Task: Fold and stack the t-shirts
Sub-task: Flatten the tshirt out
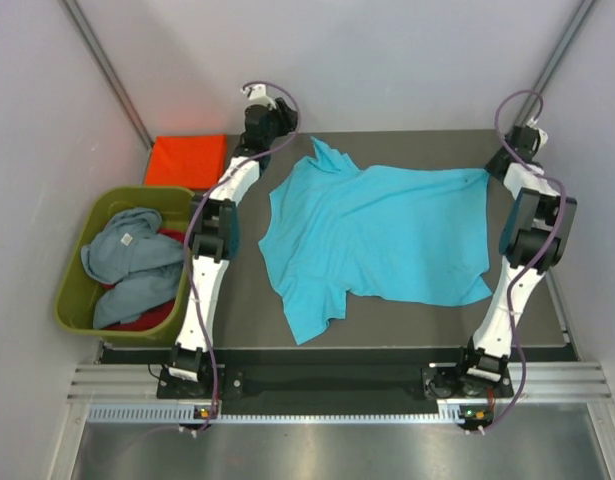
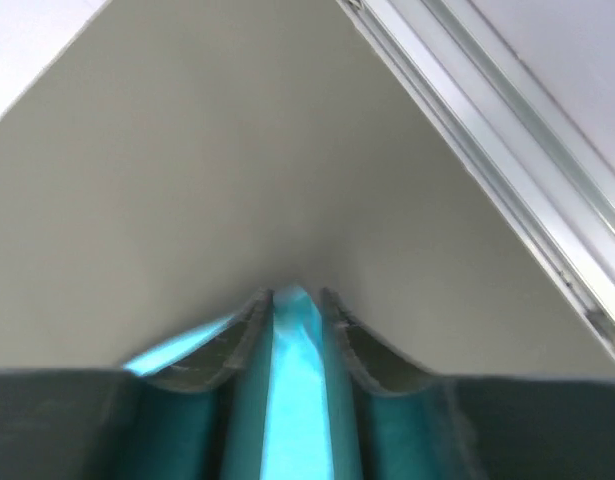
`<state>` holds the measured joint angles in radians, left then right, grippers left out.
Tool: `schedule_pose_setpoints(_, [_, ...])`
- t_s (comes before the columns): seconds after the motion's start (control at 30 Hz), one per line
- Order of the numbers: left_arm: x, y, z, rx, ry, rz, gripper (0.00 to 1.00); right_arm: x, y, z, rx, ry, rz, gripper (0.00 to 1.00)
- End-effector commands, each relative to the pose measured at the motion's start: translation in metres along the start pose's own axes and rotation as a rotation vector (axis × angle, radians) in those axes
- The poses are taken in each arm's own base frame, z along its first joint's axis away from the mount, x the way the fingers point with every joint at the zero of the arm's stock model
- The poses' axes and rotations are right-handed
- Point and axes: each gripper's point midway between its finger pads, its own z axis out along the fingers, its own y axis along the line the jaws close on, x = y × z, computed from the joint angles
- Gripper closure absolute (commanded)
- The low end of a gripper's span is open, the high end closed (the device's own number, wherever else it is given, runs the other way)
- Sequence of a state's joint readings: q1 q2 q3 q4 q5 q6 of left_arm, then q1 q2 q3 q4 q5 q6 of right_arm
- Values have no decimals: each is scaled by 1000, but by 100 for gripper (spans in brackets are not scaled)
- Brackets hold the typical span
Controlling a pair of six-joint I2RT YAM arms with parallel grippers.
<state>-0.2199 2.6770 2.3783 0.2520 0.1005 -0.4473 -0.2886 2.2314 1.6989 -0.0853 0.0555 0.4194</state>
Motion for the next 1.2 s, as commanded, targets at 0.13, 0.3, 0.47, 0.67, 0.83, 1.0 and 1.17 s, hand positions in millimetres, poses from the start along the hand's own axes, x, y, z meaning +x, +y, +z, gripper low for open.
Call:
schedule_pose_setpoints(0.13, [-86, -10, -27, -79, -56, 70, 31, -33, -4, -20, 106, 72, -64, 59])
schedule_pose_setpoints(0.3, [-98, -28, -73, -91, 34, 37, 30, -19, -20, -67, 169, 158, -90, 54])
schedule_pose_setpoints(0.47, [-44, -35, -129, -109, 325, -13, 30, 34, -27, -129, 122, 276, -47, 52])
schedule_pose_setpoints(0.67, [14, -21, -233, -256, 622, -14, 36, 104, -3, -210, -70, 413, 4, 51])
schedule_pose_setpoints(0.83, [54, 6, -297, -411, 796, -2, 42, 127, 9, -274, -155, 431, -86, 50])
schedule_pose_setpoints(1.0, [90, 31, -337, -572, 917, -40, 52, 155, 17, -309, -204, 472, -138, 50])
schedule_pose_setpoints(1.17, [124, 28, -357, -609, 983, -176, 60, 176, -3, -322, -149, 544, -140, 50])
